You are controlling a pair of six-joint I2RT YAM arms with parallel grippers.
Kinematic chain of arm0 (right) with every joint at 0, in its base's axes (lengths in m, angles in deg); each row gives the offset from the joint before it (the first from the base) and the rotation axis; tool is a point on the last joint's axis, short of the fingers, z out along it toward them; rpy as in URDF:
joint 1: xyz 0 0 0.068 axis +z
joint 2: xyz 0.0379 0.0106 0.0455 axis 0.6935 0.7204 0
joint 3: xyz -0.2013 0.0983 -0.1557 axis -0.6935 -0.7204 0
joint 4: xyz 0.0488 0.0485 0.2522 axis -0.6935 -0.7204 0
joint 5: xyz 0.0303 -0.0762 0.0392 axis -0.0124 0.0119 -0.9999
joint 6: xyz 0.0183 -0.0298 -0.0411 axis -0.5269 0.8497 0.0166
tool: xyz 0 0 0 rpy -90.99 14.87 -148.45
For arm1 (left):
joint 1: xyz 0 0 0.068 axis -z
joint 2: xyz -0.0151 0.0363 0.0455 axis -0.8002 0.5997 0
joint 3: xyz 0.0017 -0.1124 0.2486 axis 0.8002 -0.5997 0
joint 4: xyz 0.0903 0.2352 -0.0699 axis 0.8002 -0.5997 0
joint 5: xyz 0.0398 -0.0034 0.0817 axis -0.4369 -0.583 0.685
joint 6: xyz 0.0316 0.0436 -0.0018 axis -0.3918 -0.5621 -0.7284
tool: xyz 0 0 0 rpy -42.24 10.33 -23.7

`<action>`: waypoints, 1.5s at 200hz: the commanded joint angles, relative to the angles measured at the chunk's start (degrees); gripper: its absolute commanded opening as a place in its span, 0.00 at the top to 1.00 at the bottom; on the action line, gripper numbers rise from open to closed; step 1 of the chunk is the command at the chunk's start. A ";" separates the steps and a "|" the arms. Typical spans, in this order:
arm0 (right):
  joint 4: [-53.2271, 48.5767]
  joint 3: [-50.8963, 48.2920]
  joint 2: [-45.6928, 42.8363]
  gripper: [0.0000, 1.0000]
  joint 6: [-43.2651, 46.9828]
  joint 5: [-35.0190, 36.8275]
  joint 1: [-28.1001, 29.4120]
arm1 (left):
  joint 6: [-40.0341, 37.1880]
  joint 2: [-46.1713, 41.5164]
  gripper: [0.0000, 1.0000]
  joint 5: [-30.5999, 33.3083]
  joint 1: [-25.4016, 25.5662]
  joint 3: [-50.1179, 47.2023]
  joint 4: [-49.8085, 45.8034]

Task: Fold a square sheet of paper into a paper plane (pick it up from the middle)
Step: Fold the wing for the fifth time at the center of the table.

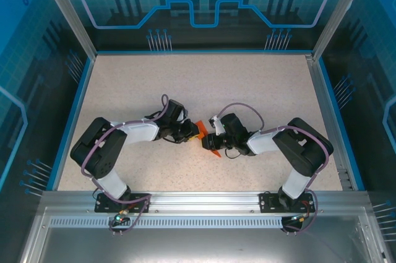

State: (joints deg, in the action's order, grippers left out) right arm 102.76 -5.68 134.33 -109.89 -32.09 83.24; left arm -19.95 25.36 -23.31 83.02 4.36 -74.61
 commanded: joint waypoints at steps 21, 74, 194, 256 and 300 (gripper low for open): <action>-4.21 1.06 0.65 0.86 -1.31 -2.74 -2.08 | -2.06 -0.98 0.81 0.70 0.45 1.31 -1.62; -5.70 4.19 2.17 0.94 -6.22 -13.15 -4.44 | -3.42 -5.76 0.81 3.72 0.37 -2.58 -0.69; -5.16 6.50 8.83 0.98 -12.93 -17.66 -5.85 | -3.38 -5.59 0.83 1.75 0.43 -5.77 4.61; -4.07 5.60 9.69 1.00 -15.50 -17.54 -6.64 | -3.35 -4.06 0.84 0.18 0.51 -5.73 6.26; -4.88 5.38 9.94 1.00 -16.34 -16.63 -6.78 | -3.16 -2.22 0.88 0.02 0.53 -6.06 7.47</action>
State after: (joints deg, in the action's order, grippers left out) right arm 99.26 0.72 142.55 -125.15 -49.90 77.60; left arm -21.46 21.77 -21.84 83.10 -0.51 -68.78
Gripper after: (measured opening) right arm 0.043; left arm 0.130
